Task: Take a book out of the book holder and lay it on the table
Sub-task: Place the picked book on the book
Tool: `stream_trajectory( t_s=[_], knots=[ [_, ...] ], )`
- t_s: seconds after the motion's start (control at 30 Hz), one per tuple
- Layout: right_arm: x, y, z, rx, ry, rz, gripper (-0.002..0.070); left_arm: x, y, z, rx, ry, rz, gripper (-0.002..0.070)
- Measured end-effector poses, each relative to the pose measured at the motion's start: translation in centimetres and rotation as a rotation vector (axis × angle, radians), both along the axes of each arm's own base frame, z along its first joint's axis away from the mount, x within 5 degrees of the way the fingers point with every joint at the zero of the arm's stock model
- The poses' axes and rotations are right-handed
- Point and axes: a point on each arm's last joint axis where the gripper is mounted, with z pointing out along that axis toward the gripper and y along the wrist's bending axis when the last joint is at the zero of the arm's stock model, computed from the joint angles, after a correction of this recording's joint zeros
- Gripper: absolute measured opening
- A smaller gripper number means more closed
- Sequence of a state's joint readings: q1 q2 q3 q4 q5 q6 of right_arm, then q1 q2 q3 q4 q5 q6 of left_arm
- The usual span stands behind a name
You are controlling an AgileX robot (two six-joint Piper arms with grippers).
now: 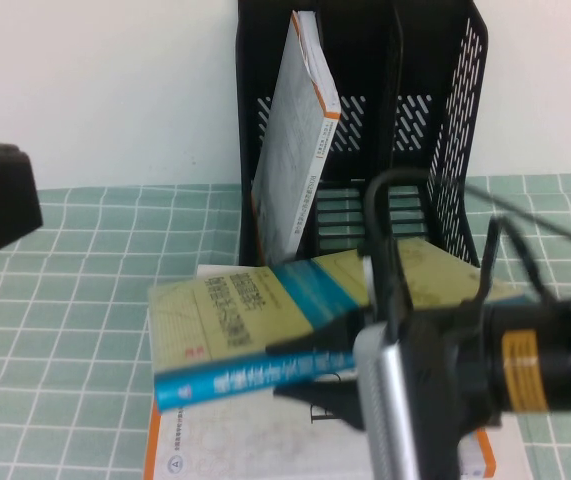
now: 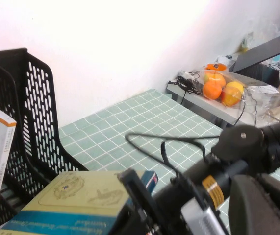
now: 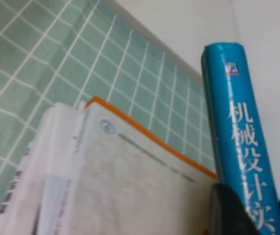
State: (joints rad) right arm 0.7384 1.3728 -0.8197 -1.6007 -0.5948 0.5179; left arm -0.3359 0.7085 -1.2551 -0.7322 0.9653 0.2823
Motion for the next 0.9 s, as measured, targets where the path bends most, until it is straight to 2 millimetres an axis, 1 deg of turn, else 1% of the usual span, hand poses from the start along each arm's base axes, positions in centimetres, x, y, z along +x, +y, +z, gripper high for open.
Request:
stream_trajectory(
  t_s=[0.17, 0.4, 0.5, 0.6, 0.7, 0.73, 0.8, 0.87, 0.9],
  knots=[
    [-1.0, 0.2, -1.3, -0.033, 0.072, -0.043, 0.0208, 0.0, 0.0, -0.1, 0.003, 0.006, -0.004, -0.0003],
    [-1.3, 0.1, -1.5, -0.008, 0.186, -0.087, 0.0216, 0.0, 0.0, -0.1, 0.012, 0.01, -0.004, -0.0003],
    [-1.5, 0.4, -1.8, 0.002, 0.258, -0.073, 0.027, -0.1, 0.0, -0.2, 0.02, 0.016, -0.009, -0.0003],
    [-1.9, 0.9, -2.5, 0.009, 0.352, -0.033, 0.0358, -0.2, 0.0, -0.4, 0.035, 0.025, -0.016, -0.0003],
    [-2.3, 1.3, -2.9, 0.022, 0.425, 0.022, 0.039, -0.2, 0.0, -0.6, 0.06, 0.032, -0.015, -0.0003],
    [-2.5, 1.4, -2.8, 0.044, 0.447, 0.039, 0.0392, -0.2, 0.1, -0.7, 0.068, 0.033, -0.013, -0.0003],
    [-2.5, 1.8, -1.8, 0.108, 0.458, 0.072, 0.0379, -0.1, 0.1, -0.8, 0.083, 0.031, -0.005, -0.0003],
    [-2.1, 2.3, 0.0, 0.195, 0.421, 0.089, 0.0319, 0.0, 0.2, -0.7, 0.087, 0.022, 0.006, -0.0003],
    [-1.9, 2.5, 1.1, 0.231, 0.388, 0.094, 0.027, 0.1, 0.2, -0.7, 0.084, 0.011, 0.012, -0.0003]
  ],
)
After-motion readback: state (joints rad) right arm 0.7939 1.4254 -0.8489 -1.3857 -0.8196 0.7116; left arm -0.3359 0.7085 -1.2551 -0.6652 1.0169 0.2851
